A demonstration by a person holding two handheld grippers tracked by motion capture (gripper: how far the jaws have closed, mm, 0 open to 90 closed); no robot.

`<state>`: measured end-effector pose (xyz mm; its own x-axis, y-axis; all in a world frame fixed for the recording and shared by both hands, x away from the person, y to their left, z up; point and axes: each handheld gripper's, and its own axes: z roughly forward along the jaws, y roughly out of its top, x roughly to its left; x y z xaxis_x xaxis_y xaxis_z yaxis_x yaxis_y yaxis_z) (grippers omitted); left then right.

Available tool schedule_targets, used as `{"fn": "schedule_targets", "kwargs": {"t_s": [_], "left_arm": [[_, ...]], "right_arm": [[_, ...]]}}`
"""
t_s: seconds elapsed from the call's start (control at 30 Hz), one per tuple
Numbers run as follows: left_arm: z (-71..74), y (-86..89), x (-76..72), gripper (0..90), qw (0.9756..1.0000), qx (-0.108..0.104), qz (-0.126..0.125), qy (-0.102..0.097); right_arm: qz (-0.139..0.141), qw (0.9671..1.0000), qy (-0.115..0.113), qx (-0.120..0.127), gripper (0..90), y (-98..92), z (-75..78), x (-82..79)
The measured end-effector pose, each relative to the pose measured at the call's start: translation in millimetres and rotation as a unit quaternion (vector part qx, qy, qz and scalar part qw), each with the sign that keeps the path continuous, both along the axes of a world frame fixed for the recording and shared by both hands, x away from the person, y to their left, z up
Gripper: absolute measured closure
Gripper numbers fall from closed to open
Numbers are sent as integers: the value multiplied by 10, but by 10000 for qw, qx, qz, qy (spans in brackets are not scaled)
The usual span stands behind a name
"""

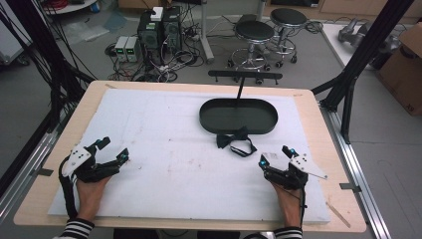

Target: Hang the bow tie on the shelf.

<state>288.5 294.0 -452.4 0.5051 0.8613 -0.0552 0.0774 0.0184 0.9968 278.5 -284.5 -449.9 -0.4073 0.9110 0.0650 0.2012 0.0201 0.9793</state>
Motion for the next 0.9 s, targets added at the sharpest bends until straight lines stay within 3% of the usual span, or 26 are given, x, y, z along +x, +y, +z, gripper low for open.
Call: {"fn": "schedule_targets", "kwargs": {"t_s": [0.1, 0.2, 0.33, 0.57, 0.7, 0.77, 0.9], "left_arm": [[0, 0, 1, 157, 10000, -11, 3, 1], [0, 1, 1, 157, 10000, -14, 4, 3], [0, 2, 2, 157, 10000, -21, 11, 7], [-1, 3, 2, 158, 10000, -31, 17, 10], [0, 3, 3, 158, 10000, -33, 20, 13], [0, 4, 4, 158, 10000, -35, 20, 13], [0, 3, 3, 159, 10000, -33, 20, 12]], "right_arm": [[70, 9999, 112, 65, 101, -16, 5, 20], [229, 9978, 604, -162, 101, -2, 55, 114], [349, 9977, 510, -282, 101, 51, 203, 171], [499, 9945, 717, -571, 101, 97, 406, 367], [723, 9904, 913, -745, 101, 134, 424, 467], [900, 9862, 1072, -879, 101, 169, 442, 528], [1078, 9785, 1167, -1318, 102, 239, 510, 643]]}}
